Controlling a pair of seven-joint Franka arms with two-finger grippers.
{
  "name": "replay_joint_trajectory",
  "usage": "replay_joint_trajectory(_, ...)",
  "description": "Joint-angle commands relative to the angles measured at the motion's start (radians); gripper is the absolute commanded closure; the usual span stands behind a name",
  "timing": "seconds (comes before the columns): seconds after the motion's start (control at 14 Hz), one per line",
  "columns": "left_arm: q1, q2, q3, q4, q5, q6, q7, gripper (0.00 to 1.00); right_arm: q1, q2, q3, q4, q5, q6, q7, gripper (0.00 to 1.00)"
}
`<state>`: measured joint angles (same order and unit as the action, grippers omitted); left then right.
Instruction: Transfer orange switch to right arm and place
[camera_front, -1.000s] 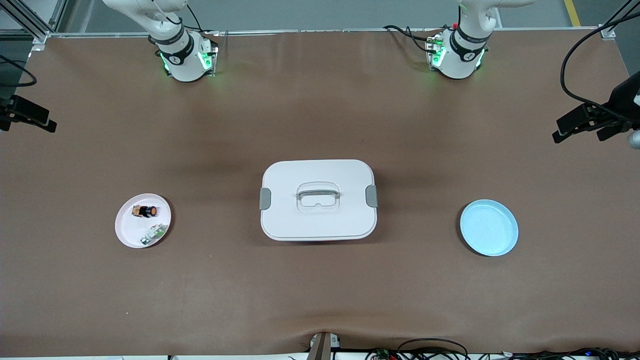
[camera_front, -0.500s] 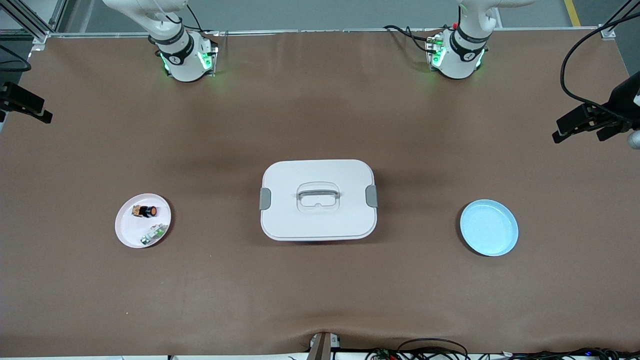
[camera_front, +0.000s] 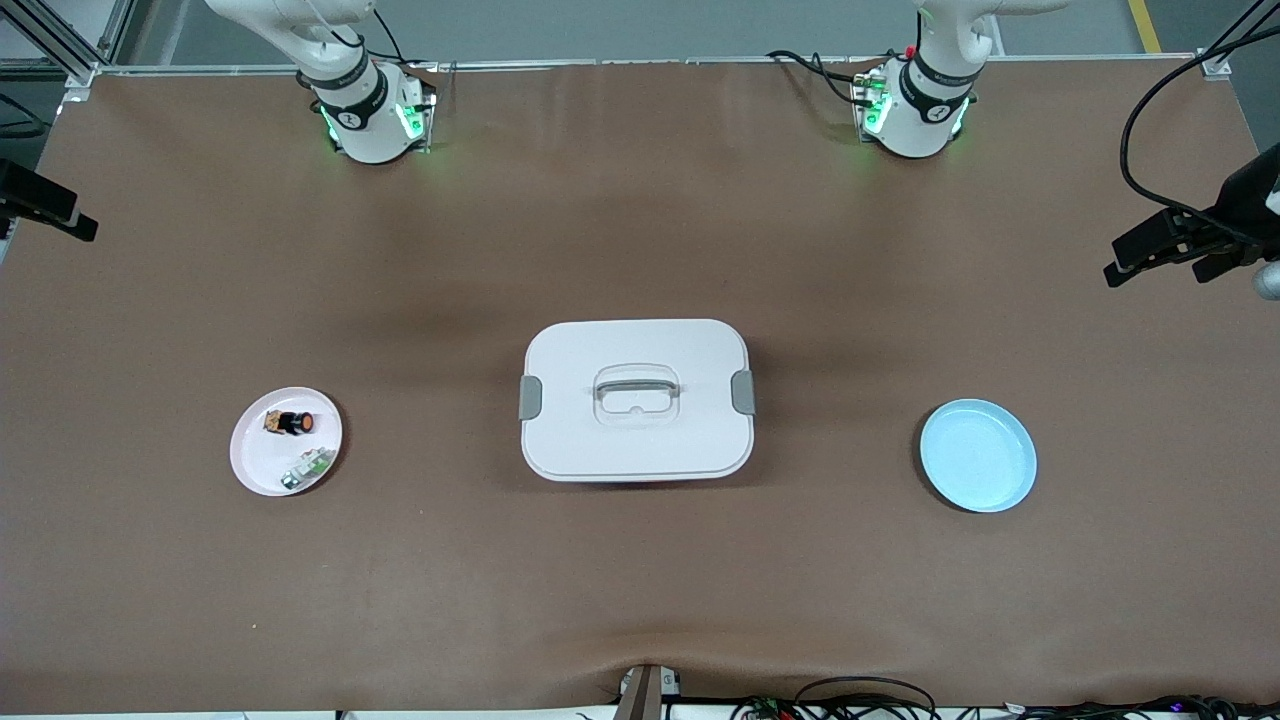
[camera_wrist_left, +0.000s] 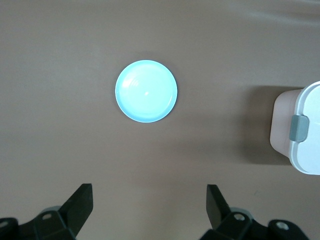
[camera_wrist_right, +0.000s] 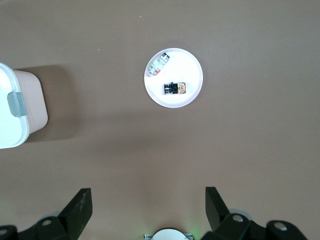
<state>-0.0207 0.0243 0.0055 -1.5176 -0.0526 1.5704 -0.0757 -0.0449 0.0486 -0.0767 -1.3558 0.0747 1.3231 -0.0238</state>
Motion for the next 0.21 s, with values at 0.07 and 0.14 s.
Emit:
replay_joint_trajectory(0.07, 0.004, 0.000, -0.004, 0.008, 0.020, -0.013, 0.011, 0.00, -0.009, -0.030, 0.002, -0.029, 0.020, -0.015, 0.045, 0.00)
replay_joint_trajectory(0.14, 0.004, 0.000, -0.002, 0.008, 0.020, -0.013, 0.011, 0.00, -0.009, -0.032, 0.001, -0.029, 0.020, -0.016, 0.044, 0.00)
